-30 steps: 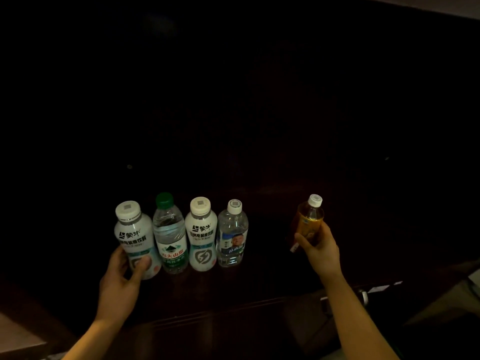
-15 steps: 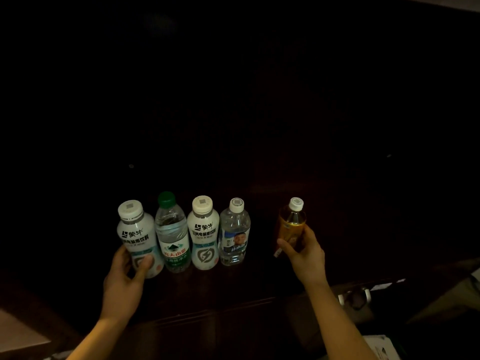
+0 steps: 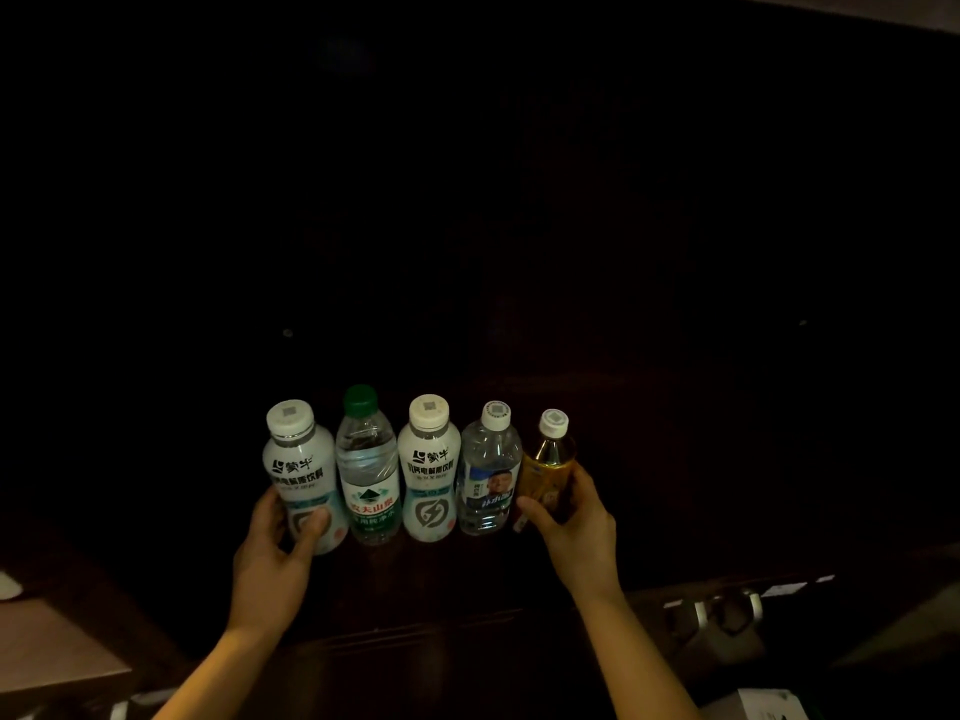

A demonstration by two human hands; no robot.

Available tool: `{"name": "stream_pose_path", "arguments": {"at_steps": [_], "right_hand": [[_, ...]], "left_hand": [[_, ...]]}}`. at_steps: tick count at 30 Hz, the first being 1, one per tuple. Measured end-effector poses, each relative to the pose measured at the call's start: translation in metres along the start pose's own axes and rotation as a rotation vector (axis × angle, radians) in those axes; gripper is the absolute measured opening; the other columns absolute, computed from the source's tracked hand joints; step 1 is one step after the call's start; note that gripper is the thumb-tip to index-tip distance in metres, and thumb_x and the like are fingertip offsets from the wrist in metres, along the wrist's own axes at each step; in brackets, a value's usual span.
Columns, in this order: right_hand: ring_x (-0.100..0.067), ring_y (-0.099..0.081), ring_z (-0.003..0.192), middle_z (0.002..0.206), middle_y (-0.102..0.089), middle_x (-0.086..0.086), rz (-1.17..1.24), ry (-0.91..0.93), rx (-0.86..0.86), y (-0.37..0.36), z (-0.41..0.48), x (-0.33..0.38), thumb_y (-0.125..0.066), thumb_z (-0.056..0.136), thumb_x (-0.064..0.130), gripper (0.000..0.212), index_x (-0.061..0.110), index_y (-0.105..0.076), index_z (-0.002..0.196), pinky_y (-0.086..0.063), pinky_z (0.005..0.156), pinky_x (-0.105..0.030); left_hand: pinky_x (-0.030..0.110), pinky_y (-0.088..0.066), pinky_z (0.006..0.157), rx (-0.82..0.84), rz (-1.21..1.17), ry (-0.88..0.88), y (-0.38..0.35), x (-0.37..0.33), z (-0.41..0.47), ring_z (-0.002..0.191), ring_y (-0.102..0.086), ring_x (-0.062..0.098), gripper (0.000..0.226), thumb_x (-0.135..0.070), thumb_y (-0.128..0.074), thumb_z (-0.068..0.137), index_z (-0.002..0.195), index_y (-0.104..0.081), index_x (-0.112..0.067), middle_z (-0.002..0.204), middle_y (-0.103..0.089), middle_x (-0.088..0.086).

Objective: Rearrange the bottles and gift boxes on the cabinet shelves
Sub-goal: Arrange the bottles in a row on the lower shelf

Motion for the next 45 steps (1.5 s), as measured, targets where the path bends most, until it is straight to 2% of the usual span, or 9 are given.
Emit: {"name": "stream_pose_path", "arguments": {"at_steps": [3,7,12,15,21,29,34,38,45], "right_hand": [[0.021,-0.056,0.101,0.108,-0.064,0.028,-0.007,-0.001,-0.003,-0.001,-0.001,0.002,-0.083,0.076,0.036,0.072,0.034,-0.048,0.139,-0.043,0.086,-0.009],[0.006,-0.06,0.11,0.116,-0.066,0.02,-0.008,-0.009,0.01,-0.001,-0.002,0.002,-0.082,0.077,0.037,0.073,0.03,-0.047,0.141,-0.049,0.095,-0.024],[0.006,-0.06,0.111,0.117,-0.067,0.02,-0.024,-0.021,0.026,0.001,-0.003,0.002,-0.081,0.077,0.039,0.077,0.033,-0.043,0.144,-0.049,0.098,-0.029],[-0.006,-0.057,0.123,0.131,-0.063,0.013,-0.022,-0.024,0.042,0.005,-0.006,0.007,-0.081,0.076,0.042,0.085,0.035,-0.037,0.149,-0.047,0.104,-0.036],[-0.013,-0.043,0.139,0.151,-0.047,0.008,-0.011,-0.039,-0.028,0.021,-0.035,0.021,-0.08,0.076,0.046,0.094,0.036,-0.028,0.154,-0.037,0.11,-0.034],[-0.011,-0.049,0.132,0.15,-0.048,0.007,-0.066,0.023,-0.134,0.025,-0.115,0.064,-0.069,0.069,0.066,0.097,0.036,-0.029,0.152,-0.043,0.108,-0.036],[0.014,-0.047,0.124,0.13,-0.043,0.048,-0.027,0.134,-0.139,0.003,-0.149,0.106,-0.071,0.072,0.062,0.08,0.068,-0.026,0.138,-0.04,0.106,-0.023],[0.014,-0.044,0.129,0.142,-0.043,0.04,0.037,0.243,-0.107,-0.017,-0.162,0.152,-0.075,0.076,0.054,0.083,0.058,-0.031,0.145,-0.04,0.107,-0.025],[0.003,-0.043,0.137,0.149,-0.044,0.028,0.169,0.475,-0.01,-0.055,-0.18,0.25,-0.076,0.081,0.04,0.082,0.05,-0.032,0.149,-0.035,0.109,-0.016]], "left_hand": [[0.029,-0.042,0.096,-0.007,-0.018,0.006,0.0,-0.002,-0.001,0.118,-0.056,0.005,0.055,-0.046,-0.066,0.082,0.134,-0.048,-0.044,0.129,-0.059,-0.013],[0.024,-0.04,0.094,0.002,0.02,0.018,0.001,-0.005,-0.002,0.108,-0.051,-0.02,0.049,-0.047,-0.066,0.083,0.123,-0.044,-0.064,0.125,-0.057,-0.023],[0.025,-0.039,0.097,0.042,0.059,0.011,0.003,-0.007,-0.002,0.124,-0.05,0.004,0.062,-0.044,-0.066,0.086,0.143,-0.041,-0.039,0.137,-0.053,-0.015],[0.025,-0.037,0.098,0.056,0.079,-0.006,0.005,-0.01,-0.003,0.126,-0.045,0.003,0.069,-0.046,-0.066,0.085,0.147,-0.037,-0.037,0.138,-0.048,-0.018],[0.039,-0.035,0.108,0.054,0.121,0.015,0.016,-0.018,-0.013,0.139,-0.036,0.014,0.083,-0.05,-0.068,0.084,0.154,-0.026,-0.035,0.154,-0.039,-0.008],[0.028,-0.028,0.11,0.166,0.075,-0.087,0.044,-0.042,-0.053,0.137,-0.032,0.005,0.088,-0.059,-0.062,0.077,0.153,-0.031,-0.026,0.155,-0.039,-0.003],[0.01,-0.027,0.107,0.236,0.058,-0.25,0.069,-0.075,-0.068,0.136,-0.035,-0.01,0.076,-0.058,-0.062,0.083,0.15,-0.036,-0.03,0.145,-0.042,-0.026],[0.006,-0.03,0.105,0.226,-0.017,-0.348,0.101,-0.108,-0.07,0.137,-0.035,-0.01,0.069,-0.058,-0.062,0.088,0.149,-0.038,-0.035,0.146,-0.043,-0.031],[0.031,-0.043,0.107,0.112,-0.13,-0.54,0.179,-0.174,-0.072,0.136,-0.048,0.011,0.065,-0.048,-0.062,0.094,0.15,-0.039,-0.027,0.148,-0.051,-0.013]]}}
Point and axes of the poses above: each hand's wrist, its own z-axis towards the middle knuckle, its own y-axis out of the back of the hand, x = y × z, the point moved 4 cm from there along z, towards the middle knuckle
